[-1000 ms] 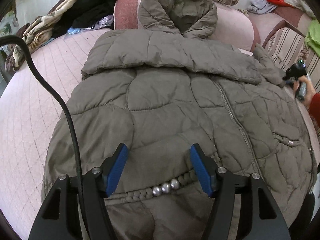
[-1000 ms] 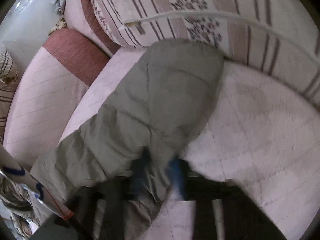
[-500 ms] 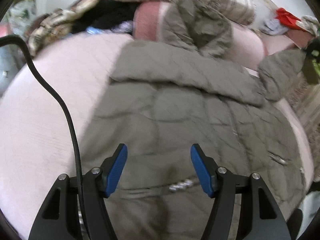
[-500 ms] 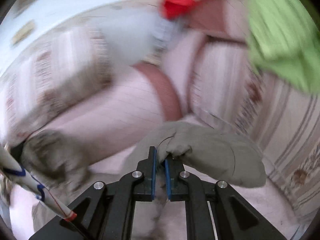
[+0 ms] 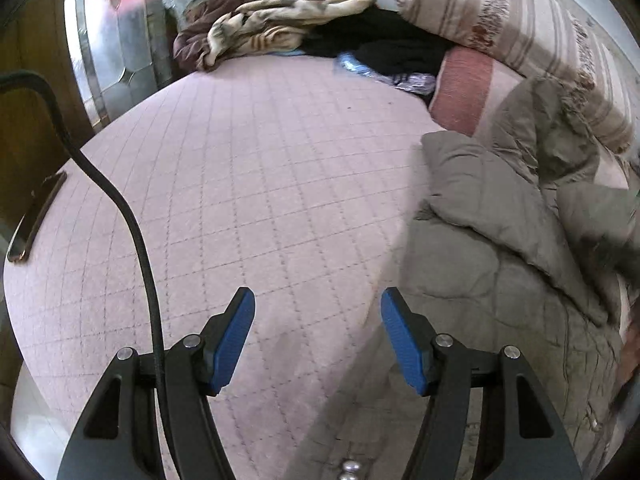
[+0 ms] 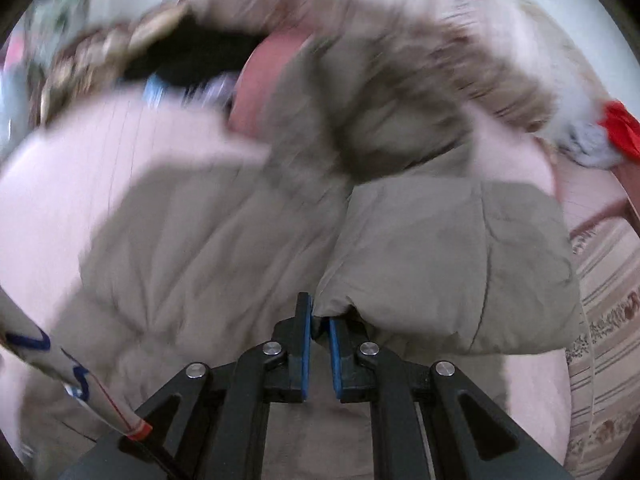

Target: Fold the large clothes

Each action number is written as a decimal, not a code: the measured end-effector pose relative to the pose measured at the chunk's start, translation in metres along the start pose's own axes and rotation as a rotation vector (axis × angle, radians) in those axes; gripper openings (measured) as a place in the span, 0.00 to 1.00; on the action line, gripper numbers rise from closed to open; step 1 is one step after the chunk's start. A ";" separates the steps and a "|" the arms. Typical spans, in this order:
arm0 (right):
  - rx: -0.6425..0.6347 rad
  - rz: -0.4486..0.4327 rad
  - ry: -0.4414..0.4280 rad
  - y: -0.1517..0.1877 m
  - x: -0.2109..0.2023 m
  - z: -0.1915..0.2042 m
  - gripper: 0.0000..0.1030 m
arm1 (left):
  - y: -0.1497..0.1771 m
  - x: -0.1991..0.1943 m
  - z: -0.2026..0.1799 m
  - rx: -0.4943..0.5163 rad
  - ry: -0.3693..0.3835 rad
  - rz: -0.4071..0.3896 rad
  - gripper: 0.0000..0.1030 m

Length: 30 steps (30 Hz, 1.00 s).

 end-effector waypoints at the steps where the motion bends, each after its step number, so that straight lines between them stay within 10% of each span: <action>1: -0.022 0.023 0.024 0.010 0.012 0.009 0.14 | -0.001 0.002 0.003 -0.007 -0.001 0.005 0.63; 9: -0.064 0.018 -0.002 0.053 -0.004 0.024 0.53 | 0.000 -0.008 -0.003 -0.012 0.022 -0.006 0.63; 16: 0.045 -0.146 -0.118 0.090 -0.101 -0.017 0.54 | 0.001 -0.008 -0.016 0.019 0.033 -0.010 0.63; 20: 0.260 -0.351 -0.015 0.095 -0.160 -0.087 0.54 | 0.001 -0.005 -0.023 0.020 0.041 -0.003 0.63; 25: 0.438 -0.249 0.055 0.075 -0.104 -0.163 0.41 | 0.003 -0.007 -0.036 0.052 0.040 -0.019 0.63; 30: 0.470 -0.159 -0.147 0.038 -0.036 -0.131 0.35 | 0.002 -0.004 -0.041 0.062 0.039 -0.021 0.63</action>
Point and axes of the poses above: each gripper's, at about its wrist camera, not at the fingertips, and x roughly the way its jaws point, z to its left, y to its underside, the point moved 6 cm from there along x, roughly the way its jaws point, and after that the axes turned 15 degrees about -y, right-handed, at the moved point
